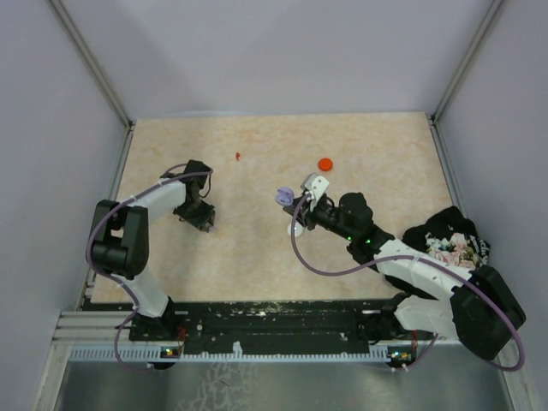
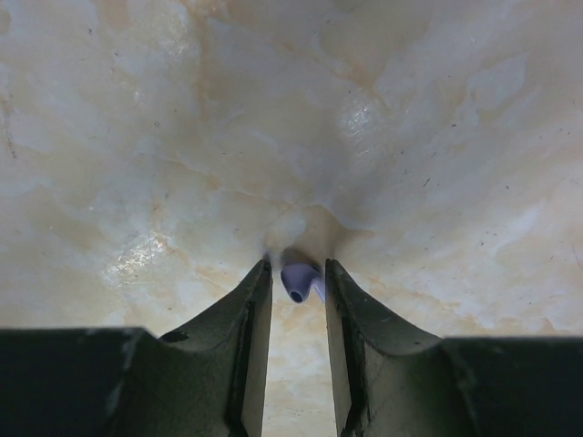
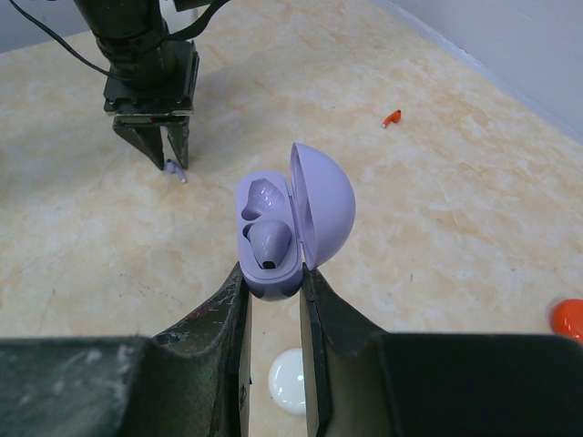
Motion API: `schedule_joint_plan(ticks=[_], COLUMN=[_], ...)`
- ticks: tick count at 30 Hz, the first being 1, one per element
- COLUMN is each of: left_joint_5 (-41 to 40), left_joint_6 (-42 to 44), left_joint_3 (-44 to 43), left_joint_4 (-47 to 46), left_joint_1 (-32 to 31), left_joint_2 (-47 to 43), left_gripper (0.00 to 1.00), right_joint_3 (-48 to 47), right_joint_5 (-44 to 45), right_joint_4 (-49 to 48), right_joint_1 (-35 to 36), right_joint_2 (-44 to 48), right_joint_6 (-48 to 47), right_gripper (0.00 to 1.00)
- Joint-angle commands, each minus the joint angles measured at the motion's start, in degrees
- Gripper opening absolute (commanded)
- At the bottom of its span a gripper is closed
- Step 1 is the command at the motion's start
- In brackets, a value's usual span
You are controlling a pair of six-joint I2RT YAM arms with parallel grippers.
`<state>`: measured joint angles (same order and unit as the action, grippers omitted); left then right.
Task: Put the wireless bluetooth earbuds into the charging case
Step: Pick up the earbud from the center of the board.
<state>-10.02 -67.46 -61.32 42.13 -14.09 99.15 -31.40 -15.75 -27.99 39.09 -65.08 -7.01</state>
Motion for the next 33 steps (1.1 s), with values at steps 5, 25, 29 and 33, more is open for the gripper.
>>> schedule_joint_plan(ticks=[5,25,29,33], left_joint_5=[2.0,-1.1,-1.4,-2.8], left_joint_6=[-1.4,1.1,3.2,7.0], left_joint_3=[0.0,0.2,1.1,1.9], left_joint_4=[1.2,0.5,-1.0,-2.9], left_joint_1=[0.4,0.5,0.5,0.5], left_joint_2=[-0.1,0.4,-2.5,-6.5], left_gripper=[0.38,0.25,0.17,0.12], right_joint_3=[-0.4,-0.9,-1.4,-2.1], right_joint_5=[-1.0,-1.6,-2.1,-2.7], right_joint_4=[-3.2,-2.9,-2.1,-1.7], right_joint_1=[-0.6,-0.6,-0.6,-0.6], right_joint_2=[1.7,1.3,1.4,1.7], right_joint_6=[-0.2,0.1,0.2,0.7], right_gripper=[0.00,0.00,0.00,0.00])
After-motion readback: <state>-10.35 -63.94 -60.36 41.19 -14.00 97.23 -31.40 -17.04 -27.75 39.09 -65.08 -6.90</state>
